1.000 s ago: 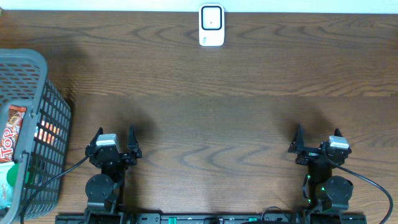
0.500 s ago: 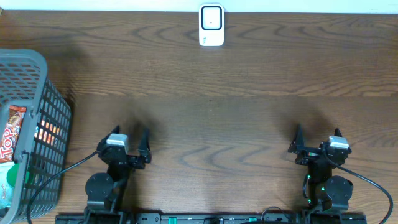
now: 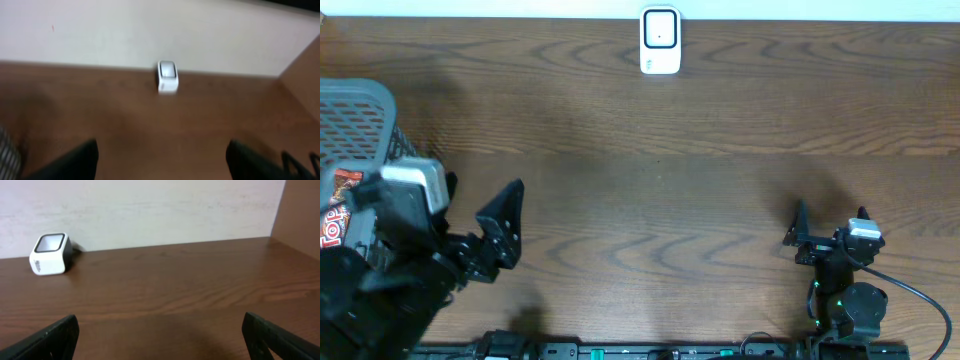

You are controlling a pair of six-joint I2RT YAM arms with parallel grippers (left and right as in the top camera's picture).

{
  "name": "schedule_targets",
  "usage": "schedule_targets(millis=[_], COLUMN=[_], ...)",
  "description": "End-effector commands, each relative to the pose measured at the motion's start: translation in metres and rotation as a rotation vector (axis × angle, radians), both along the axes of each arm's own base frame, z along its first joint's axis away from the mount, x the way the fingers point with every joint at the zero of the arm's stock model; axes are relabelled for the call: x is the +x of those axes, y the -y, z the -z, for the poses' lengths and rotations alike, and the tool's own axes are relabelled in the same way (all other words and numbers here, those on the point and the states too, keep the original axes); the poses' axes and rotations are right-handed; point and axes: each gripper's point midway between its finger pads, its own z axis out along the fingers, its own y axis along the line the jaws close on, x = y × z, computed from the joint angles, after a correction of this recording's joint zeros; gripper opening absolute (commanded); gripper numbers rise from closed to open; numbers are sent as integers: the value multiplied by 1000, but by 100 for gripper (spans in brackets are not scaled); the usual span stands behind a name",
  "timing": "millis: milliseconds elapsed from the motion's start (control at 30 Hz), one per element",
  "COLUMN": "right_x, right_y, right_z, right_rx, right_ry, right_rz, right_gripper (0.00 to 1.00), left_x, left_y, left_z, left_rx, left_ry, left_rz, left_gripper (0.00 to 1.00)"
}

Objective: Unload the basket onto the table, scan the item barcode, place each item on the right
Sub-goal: 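Reach the left gripper into the basket over the green-lidded jar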

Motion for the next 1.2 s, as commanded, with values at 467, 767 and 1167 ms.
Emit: schedule_targets(millis=[467, 767, 1167], right_x=[0, 0, 0], right_y=[-1, -1, -1], right_z=[1, 1, 1], right_rx=[-12, -12, -12], right_ry=[-4, -4, -4], right_rz=[-2, -2, -2], right_gripper=[99, 99, 99], left_x=[5, -27, -33], left_y=[-151, -229, -285], left_z=[-15, 17, 121], left_rx=[-70, -229, -516], left_ry=[-275, -426, -842], left_rz=[-1035, -1427, -1529], left_gripper=[91, 91, 90])
